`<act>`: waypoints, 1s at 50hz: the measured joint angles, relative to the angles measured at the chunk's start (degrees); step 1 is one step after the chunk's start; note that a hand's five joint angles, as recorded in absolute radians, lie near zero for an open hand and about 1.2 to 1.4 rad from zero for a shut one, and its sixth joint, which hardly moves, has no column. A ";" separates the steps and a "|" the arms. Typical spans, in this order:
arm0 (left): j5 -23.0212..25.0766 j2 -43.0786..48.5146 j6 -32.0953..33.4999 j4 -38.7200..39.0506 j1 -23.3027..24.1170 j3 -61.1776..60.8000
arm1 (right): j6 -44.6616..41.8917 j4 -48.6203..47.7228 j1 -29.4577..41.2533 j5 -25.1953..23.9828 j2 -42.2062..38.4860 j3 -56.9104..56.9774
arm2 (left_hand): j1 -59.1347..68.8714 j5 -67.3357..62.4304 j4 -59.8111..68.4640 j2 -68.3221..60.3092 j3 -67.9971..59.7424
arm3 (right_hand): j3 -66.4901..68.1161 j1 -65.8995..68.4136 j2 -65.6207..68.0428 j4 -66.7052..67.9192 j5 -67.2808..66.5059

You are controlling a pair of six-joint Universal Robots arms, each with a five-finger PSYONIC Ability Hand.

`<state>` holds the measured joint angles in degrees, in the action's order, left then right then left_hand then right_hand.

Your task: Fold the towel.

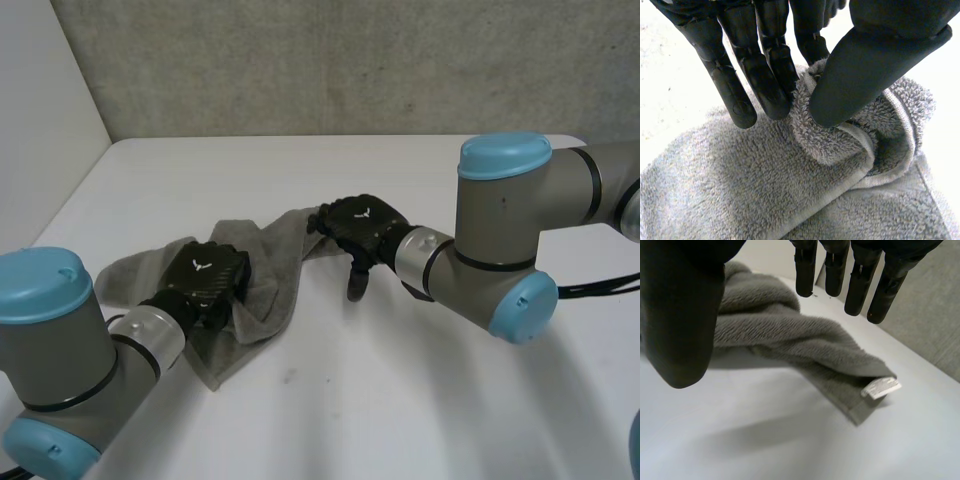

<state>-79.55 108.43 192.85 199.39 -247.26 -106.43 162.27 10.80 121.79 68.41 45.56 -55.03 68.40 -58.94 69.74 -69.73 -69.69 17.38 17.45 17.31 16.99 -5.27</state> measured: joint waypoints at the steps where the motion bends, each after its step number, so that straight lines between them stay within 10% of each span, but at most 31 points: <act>1: 0.01 -0.48 0.00 0.00 0.12 -0.20 | 0.59 -0.03 0.05 -0.02 -0.45 1.03 | 0.00 0.00 0.00 0.00 0.00 | 0.00 0.00 0.00 0.00 0.00; 22: 0.04 -15.85 -1.10 -1.28 0.42 -0.81 | 5.99 8.03 3.70 -1.90 -21.09 29.27 | -0.05 0.00 0.01 -0.03 -0.02 | 1.19 1.47 1.03 1.20 -3.70; 31: 0.13 -16.77 -3.97 -1.13 0.10 -0.11 | 6.09 9.74 6.27 0.02 -25.19 35.81 | -0.05 0.00 0.02 -0.03 -0.03 | 57.04 57.18 57.16 57.17 -59.56; 50: -0.06 -13.22 -6.68 -0.75 1.26 2.32 | -5.75 21.48 -2.54 6.49 1.56 25.12 | -0.05 0.02 0.02 -0.03 -0.03 | 59.18 57.83 57.78 59.57 -61.12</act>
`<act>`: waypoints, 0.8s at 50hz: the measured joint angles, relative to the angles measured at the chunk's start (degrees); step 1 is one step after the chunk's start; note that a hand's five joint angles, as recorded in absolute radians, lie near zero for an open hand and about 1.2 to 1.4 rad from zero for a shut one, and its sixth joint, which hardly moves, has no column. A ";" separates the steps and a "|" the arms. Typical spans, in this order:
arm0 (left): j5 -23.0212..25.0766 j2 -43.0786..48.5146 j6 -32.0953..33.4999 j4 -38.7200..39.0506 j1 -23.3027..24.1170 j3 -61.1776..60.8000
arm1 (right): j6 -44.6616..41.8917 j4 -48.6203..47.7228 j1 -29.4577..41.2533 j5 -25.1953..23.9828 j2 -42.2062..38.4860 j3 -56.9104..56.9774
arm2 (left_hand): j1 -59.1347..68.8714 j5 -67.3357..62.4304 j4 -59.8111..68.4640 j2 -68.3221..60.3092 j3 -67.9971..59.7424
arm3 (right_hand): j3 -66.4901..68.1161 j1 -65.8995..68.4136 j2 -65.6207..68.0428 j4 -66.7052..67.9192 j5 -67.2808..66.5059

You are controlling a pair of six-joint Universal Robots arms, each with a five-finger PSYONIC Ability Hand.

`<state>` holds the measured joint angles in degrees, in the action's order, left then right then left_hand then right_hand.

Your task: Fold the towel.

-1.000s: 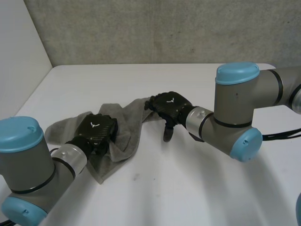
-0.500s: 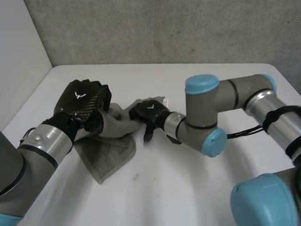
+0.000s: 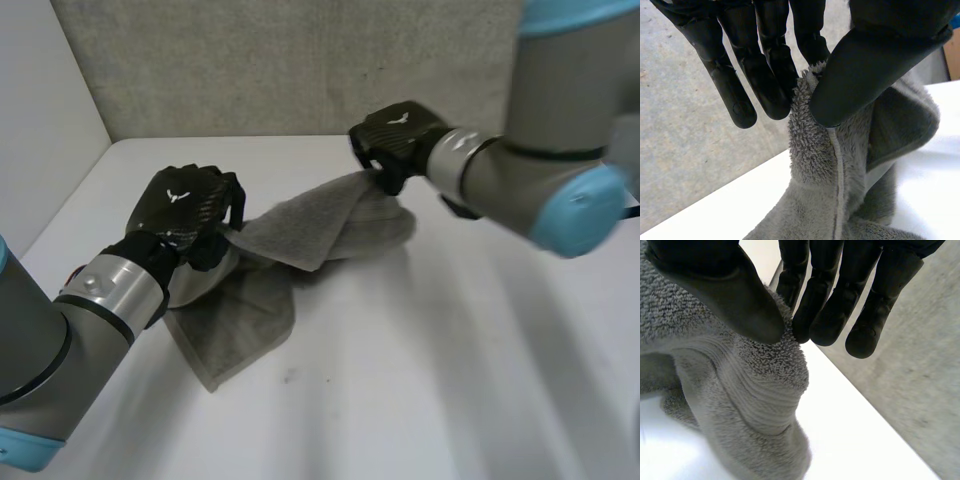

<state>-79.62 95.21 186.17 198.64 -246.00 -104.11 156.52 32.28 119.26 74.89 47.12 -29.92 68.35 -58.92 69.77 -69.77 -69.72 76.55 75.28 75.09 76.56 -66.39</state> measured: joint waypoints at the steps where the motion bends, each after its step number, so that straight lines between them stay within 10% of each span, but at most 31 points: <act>1: 0.04 -0.01 -0.63 0.00 0.34 0.17 | -1.94 1.02 -0.86 -0.34 2.55 -1.98 | 0.00 0.00 0.00 0.00 0.00 | 0.00 0.00 0.00 0.00 0.00; 12: 0.47 2.12 -5.84 0.42 5.91 1.49 | -10.97 3.96 -5.97 -3.16 16.25 -9.70 | 0.00 0.00 0.01 0.00 0.00 | 0.00 0.00 0.98 0.00 0.00; 26: -0.07 17.57 -6.54 1.12 18.00 8.57 | -26.90 9.11 -9.96 -2.02 8.87 -10.47 | 0.00 0.00 0.04 -0.01 0.00 | 0.00 0.00 1.19 0.00 -0.44; 34: -0.44 21.05 -6.48 1.00 21.08 12.74 | -28.35 7.10 -12.62 2.19 2.17 -7.76 | -40.44 40.54 -41.08 41.07 41.00 | -55.29 -54.40 -54.52 -55.06 56.33; 40: -1.82 20.78 -6.29 0.72 20.84 13.66 | -22.00 3.17 -12.82 3.69 2.58 -8.52 | -55.86 56.03 -57.52 57.57 57.42 | -62.72 -61.90 -60.84 -61.86 62.87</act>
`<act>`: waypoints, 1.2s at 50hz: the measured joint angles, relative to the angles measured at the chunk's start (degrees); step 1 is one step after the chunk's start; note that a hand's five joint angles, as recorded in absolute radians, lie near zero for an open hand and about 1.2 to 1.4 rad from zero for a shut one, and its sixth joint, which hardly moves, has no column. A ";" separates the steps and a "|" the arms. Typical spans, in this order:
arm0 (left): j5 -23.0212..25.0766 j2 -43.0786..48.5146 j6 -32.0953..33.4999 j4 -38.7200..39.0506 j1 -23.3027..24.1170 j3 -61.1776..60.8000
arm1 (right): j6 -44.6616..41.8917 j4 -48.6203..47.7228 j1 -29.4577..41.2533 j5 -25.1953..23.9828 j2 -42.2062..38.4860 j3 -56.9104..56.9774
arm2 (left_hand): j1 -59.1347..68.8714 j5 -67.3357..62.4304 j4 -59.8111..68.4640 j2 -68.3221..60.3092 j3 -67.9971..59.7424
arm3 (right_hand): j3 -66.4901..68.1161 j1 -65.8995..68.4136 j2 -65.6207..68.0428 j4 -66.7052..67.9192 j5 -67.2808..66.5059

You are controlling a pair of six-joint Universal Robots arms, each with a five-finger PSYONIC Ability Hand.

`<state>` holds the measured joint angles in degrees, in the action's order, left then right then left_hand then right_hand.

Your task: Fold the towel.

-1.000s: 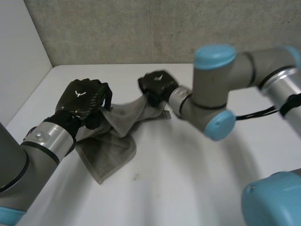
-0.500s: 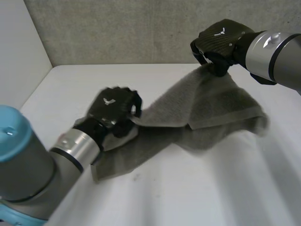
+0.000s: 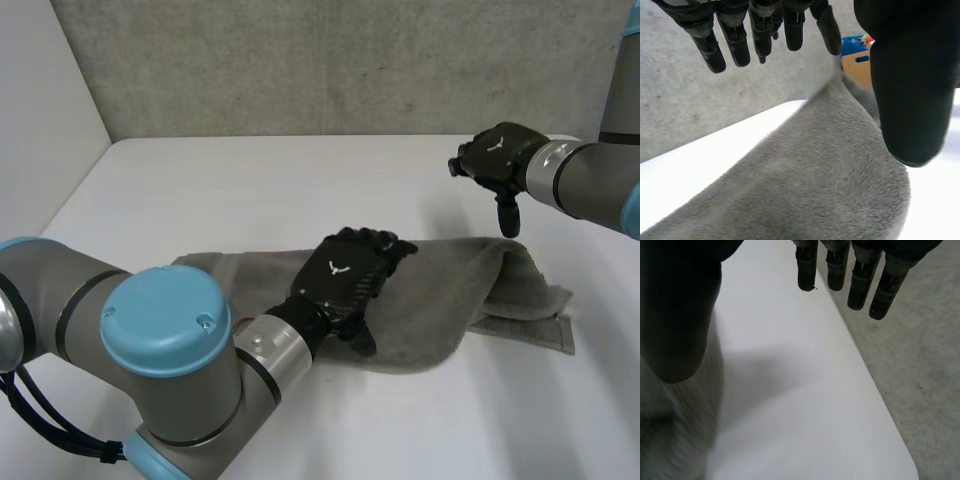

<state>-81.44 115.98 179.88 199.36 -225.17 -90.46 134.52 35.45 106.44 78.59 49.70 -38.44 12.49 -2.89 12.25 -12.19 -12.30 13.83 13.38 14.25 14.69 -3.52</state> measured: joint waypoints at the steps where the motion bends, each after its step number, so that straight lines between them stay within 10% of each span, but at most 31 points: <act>1: -0.43 -0.19 0.06 -0.09 -0.22 0.00 | 1.81 -0.62 0.03 -0.04 0.52 -0.48 | -0.75 0.58 -0.71 0.81 0.84 | 0.00 -0.01 0.00 0.00 0.00; 19: -5.10 -11.89 6.51 -4.80 -14.71 -9.96 | 17.43 -18.00 0.71 -13.95 21.21 -39.44 | -0.48 0.98 -0.27 0.15 0.22 | 0.00 -0.03 0.00 0.00 0.00; 34: -0.48 -9.45 25.85 -6.58 -26.69 -15.39 | 16.95 -37.22 1.84 -13.99 27.67 -69.95 | 0.98 -0.71 1.23 -1.27 -1.20 | 0.07 0.27 0.00 0.00 -0.15; 60: 8.34 -1.85 26.74 -5.73 -30.47 -13.70 | 15.64 -54.77 5.05 -7.63 20.06 -74.98 | 14.36 -14.02 14.59 -14.69 -14.59 | 23.20 23.74 22.46 22.12 -23.82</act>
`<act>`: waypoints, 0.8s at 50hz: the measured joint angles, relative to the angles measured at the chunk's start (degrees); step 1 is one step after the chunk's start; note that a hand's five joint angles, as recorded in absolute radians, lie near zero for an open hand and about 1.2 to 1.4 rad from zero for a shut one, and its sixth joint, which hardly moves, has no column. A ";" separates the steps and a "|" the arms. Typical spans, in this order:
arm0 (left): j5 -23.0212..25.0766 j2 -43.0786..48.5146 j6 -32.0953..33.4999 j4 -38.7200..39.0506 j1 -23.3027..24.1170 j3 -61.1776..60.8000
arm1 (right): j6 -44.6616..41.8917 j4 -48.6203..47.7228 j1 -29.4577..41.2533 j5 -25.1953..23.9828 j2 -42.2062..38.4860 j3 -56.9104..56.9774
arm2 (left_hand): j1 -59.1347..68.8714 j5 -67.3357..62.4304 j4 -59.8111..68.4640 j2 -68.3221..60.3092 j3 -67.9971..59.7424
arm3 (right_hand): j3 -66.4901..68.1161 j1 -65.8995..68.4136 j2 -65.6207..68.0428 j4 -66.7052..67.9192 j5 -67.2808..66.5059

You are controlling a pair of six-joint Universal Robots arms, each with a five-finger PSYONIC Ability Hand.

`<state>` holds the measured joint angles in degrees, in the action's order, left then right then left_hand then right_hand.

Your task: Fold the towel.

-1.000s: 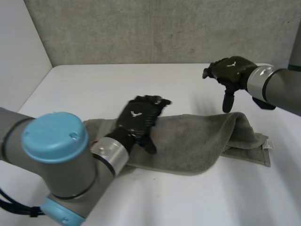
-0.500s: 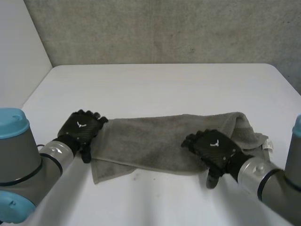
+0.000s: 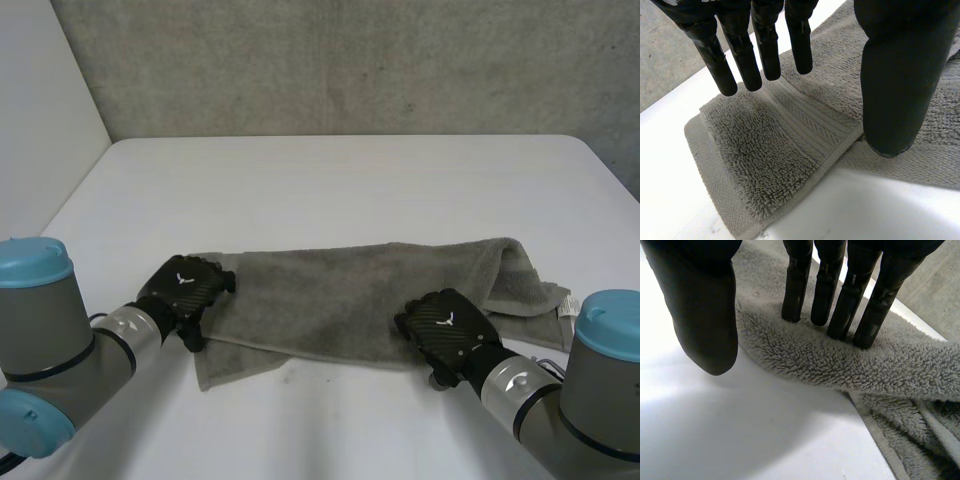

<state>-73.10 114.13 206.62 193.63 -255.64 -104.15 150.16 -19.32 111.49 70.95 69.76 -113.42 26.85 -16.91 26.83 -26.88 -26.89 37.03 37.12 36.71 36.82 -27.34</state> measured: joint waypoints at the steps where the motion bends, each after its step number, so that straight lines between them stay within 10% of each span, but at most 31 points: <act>1: -0.01 0.00 0.00 0.00 0.01 0.03 | -0.24 -0.13 -0.01 0.01 -0.12 0.06 | 0.00 -0.04 0.01 -0.04 -0.01 | 0.85 0.83 0.82 0.73 -0.72; 19: 0.08 -0.27 -0.16 -0.10 0.11 -0.32 | -3.18 -3.05 -0.16 1.93 -1.91 2.30 | 0.00 -0.15 0.17 -0.11 -0.09 | 38.10 37.77 37.51 38.54 -38.38; 40: -0.07 1.69 -1.21 3.16 2.59 0.58 | -1.83 3.28 -0.42 1.53 4.04 4.08 | 0.00 -0.15 0.17 -0.11 -0.10 | 39.46 38.05 37.91 39.82 -39.11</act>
<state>-73.17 115.82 205.41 196.79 -253.05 -103.58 148.33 -16.03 111.06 72.49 73.80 -109.34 26.85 -17.06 27.01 -27.00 -26.99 76.49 75.17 74.62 76.64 -66.46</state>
